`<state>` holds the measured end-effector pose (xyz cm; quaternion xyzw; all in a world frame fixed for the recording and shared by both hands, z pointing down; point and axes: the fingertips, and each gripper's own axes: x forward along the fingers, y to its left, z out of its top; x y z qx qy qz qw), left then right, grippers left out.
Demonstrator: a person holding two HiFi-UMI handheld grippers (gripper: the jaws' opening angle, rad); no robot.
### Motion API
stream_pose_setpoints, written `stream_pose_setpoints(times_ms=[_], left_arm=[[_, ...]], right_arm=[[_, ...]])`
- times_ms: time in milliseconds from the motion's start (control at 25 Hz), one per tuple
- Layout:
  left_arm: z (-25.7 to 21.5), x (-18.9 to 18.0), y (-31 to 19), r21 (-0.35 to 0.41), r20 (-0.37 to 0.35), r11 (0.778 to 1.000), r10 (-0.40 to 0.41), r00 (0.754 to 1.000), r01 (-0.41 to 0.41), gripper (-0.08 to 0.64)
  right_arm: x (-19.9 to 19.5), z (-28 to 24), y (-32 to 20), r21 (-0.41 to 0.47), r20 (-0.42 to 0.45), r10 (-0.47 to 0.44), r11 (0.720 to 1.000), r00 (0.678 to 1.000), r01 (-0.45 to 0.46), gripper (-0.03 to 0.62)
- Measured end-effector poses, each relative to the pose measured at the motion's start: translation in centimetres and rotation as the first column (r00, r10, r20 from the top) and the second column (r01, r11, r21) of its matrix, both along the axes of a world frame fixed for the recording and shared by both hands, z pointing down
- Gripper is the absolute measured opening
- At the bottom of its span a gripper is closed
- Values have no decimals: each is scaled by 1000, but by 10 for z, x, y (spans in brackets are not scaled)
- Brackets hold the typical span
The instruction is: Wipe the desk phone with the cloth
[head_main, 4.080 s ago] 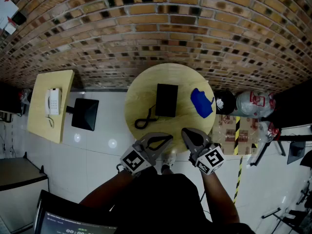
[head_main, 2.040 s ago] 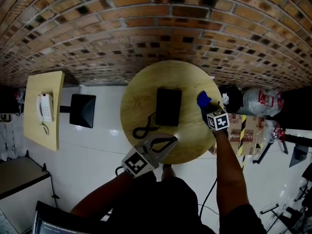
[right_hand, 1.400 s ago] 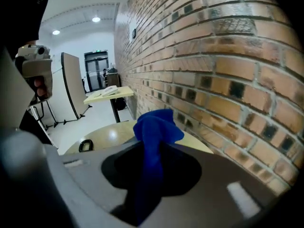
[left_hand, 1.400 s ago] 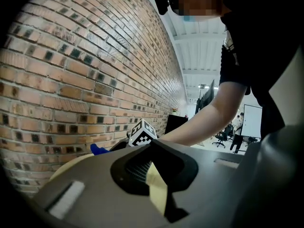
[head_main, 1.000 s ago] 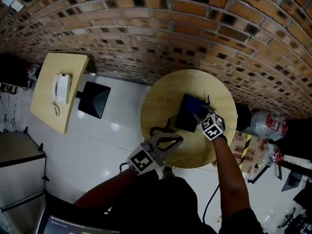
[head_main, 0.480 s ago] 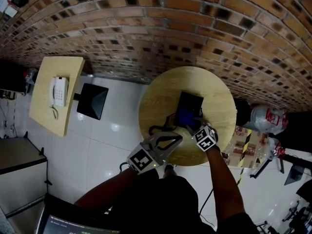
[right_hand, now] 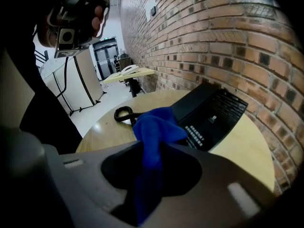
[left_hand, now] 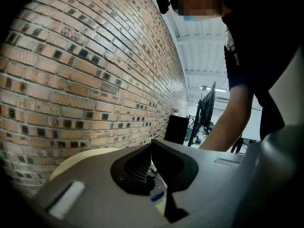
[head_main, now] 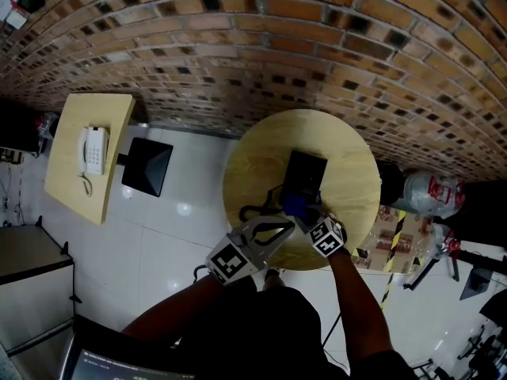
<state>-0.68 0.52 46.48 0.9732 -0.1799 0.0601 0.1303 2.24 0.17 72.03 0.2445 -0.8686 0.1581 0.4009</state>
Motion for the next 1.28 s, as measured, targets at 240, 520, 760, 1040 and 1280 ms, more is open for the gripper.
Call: stream_pose_setpoints(times_ms=[240,520,760,1040,1280], left_arm=[[-5,-12,-7,2,-13,1000,-30,999,30,-11],[-7,-27,-11,7,-14,998,-55,998,55,-12],[-3,-44,-13,-5,-13,997,-83,996,83,-11],[-2,-52,-17,-10,-11,996,-89,996,88,-12],[2,-45,-14,-14,-10,997,-70,998,70,-12]], right_arm=[[5,-40,-59,103,24,33,994,999,-35,92],[-6,-75,-139,196,21,15,980,1000,-19,92],[-19,-59,-167,185,-29,-4,983,1000,9,92],[-34,-40,-116,139,-58,-62,988,996,70,92],[-50,-11,-41,55,-43,-110,992,993,113,92]])
